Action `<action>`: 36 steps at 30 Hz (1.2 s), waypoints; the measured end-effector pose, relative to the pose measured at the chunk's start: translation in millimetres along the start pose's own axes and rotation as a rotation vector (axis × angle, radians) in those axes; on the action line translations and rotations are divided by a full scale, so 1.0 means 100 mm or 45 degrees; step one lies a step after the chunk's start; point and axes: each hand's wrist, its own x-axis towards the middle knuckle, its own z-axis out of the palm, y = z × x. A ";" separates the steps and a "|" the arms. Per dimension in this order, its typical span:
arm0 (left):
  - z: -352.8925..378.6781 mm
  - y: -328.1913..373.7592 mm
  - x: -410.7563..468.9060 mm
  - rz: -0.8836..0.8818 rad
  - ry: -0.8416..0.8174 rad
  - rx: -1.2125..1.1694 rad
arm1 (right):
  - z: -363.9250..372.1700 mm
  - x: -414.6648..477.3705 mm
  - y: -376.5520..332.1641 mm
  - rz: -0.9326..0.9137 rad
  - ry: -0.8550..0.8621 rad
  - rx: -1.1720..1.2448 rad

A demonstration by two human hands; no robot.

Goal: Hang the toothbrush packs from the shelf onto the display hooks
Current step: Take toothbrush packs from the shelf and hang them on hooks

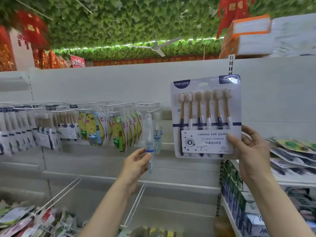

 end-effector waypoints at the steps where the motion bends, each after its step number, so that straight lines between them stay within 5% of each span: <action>1: -0.02 0.01 0.02 -0.006 -0.012 0.004 | 0.02 -0.03 0.00 -0.004 0.009 0.003; 36: -0.25 0.05 0.38 0.092 -0.120 0.131 | 0.41 -0.45 -0.07 -0.096 0.126 -0.006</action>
